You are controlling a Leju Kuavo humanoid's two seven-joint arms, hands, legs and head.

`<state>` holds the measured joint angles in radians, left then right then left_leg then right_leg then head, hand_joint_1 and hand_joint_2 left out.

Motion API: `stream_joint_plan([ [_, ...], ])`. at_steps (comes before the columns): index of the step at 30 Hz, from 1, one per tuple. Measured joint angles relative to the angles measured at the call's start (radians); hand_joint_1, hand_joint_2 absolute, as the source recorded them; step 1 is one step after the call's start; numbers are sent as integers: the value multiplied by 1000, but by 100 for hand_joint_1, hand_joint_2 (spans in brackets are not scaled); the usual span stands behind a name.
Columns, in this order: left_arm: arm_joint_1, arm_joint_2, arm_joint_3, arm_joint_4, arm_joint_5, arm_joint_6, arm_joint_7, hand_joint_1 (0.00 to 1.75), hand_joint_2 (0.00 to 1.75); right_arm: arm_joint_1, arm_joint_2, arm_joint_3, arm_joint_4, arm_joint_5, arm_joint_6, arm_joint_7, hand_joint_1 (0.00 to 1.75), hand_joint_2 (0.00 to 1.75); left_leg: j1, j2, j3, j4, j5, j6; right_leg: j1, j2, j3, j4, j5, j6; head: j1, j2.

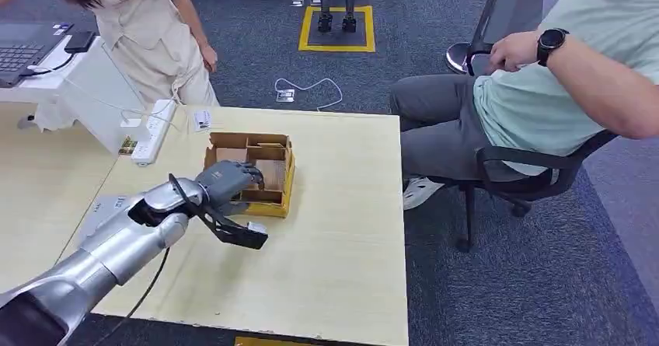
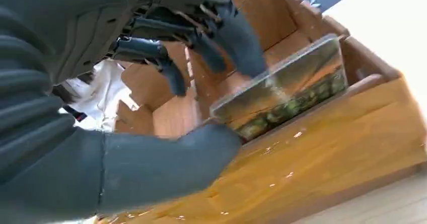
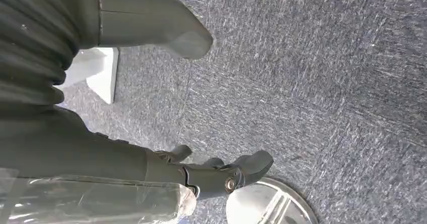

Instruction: Pass the card to the sensor for recognition and then transmit it.

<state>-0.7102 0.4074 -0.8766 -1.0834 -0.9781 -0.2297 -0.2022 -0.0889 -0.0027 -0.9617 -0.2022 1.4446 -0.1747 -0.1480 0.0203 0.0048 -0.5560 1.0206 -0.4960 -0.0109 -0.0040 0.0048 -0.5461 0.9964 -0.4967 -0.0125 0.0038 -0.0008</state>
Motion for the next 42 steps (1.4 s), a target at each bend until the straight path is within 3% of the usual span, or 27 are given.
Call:
stream_joint_plan([
  [19,-10,10,-30,0,14,-5,0,175,175,-1,0,-3,0,-3,2,0,0,175,0,0,0,0,0,0,0,0,0,0,0,0,0,0],
  [21,-10,10,-32,0,14,-5,0,143,175,-1,0,-5,0,-3,2,0,0,175,0,0,0,0,0,0,0,0,0,0,0,0,0,0],
  [22,-10,10,-34,0,14,-5,0,143,175,-1,0,-6,0,-3,2,0,0,175,0,0,0,0,0,0,0,0,0,0,0,0,0,0],
  [23,-10,10,-35,0,14,-4,0,0,175,-1,0,-7,0,-3,2,0,0,175,0,0,0,0,0,0,0,0,0,0,0,0,0,0],
  [42,-10,16,-41,0,32,8,15,0,175,1,0,-18,0,-10,1,0,0,175,0,0,0,0,0,0,0,0,0,0,0,0,0,0],
])
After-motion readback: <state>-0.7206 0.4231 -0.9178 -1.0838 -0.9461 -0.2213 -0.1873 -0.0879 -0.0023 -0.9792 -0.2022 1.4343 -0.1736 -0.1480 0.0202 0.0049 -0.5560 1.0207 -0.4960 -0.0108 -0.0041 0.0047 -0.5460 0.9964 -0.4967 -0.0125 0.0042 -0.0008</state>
